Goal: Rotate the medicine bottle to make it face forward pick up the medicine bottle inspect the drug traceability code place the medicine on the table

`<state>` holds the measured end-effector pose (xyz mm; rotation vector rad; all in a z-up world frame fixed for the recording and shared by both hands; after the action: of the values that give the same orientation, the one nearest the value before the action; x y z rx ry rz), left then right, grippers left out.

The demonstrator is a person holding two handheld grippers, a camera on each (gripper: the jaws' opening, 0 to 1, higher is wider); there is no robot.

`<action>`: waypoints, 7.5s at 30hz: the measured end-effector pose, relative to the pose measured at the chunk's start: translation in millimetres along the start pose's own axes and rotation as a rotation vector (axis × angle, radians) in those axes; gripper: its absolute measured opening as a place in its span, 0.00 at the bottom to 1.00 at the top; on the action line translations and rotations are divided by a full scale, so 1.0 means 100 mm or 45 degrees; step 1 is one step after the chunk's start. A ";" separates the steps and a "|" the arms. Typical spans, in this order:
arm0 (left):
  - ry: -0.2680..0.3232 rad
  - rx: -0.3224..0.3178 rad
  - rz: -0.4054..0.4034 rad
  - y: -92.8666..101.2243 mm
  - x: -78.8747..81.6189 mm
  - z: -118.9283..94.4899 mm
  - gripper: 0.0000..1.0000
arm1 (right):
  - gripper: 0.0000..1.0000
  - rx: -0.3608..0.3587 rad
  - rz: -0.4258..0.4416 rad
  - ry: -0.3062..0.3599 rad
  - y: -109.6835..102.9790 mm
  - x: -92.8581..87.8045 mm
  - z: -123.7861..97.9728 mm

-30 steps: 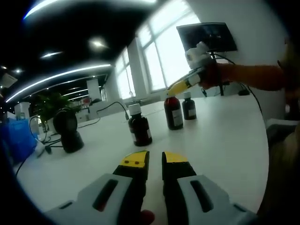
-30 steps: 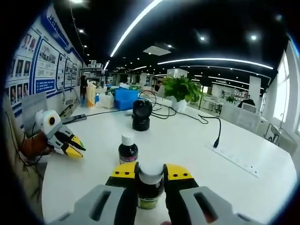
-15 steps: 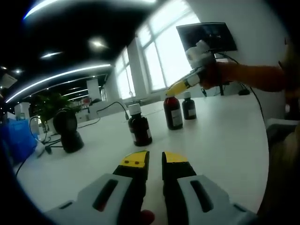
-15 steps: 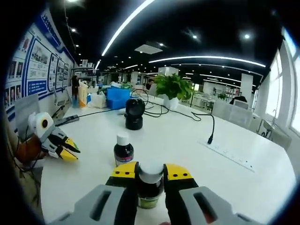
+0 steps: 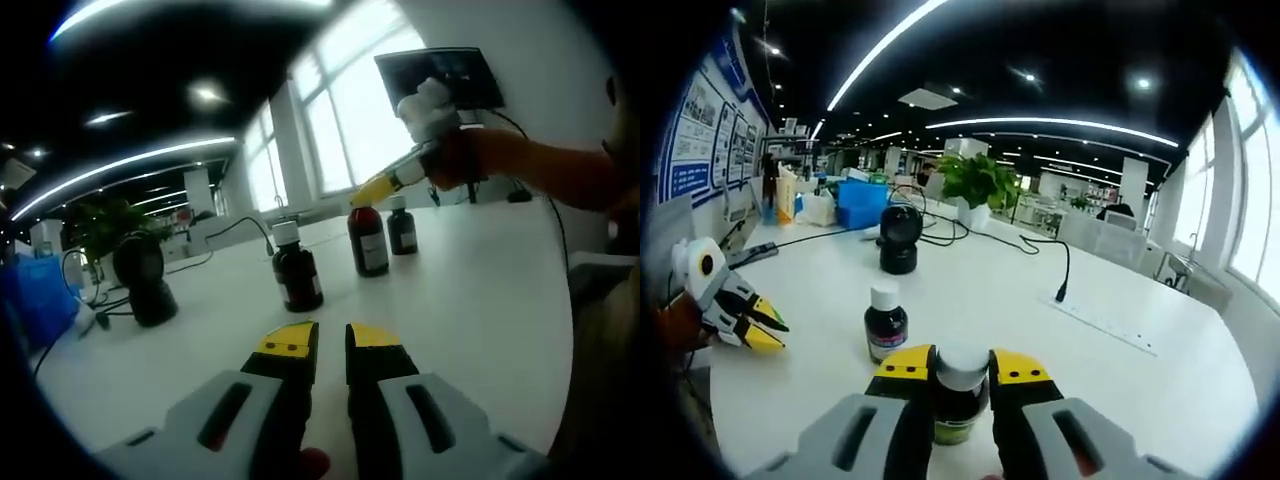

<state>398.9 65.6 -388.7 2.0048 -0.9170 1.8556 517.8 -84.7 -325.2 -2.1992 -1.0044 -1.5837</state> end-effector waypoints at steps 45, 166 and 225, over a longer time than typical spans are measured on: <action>-0.007 0.003 0.014 0.00 -0.01 0.01 0.05 | 0.20 0.282 -0.045 0.113 0.02 0.14 -0.04; -0.019 0.007 0.037 0.00 -0.03 0.02 0.05 | 0.18 -0.020 0.028 0.080 -0.03 0.04 0.04; -0.016 0.009 0.040 0.01 -0.02 0.01 0.05 | 0.17 0.386 -0.051 0.113 -0.04 0.05 0.03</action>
<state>399.6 65.0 -391.3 2.0191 -0.9519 1.8672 518.7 -78.1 -322.2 -1.9016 -1.1808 -1.4236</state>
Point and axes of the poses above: the point that each gripper's makers call its tool centre point, and the gripper's own axes: z roughly forward along the fingers, y roughly to its right, x roughly out of its top, the point moved 1 cm from there along -z, roughly backward along the fingers, and after that the axes turned 4 degrees about -y, right-handed, at the moved point
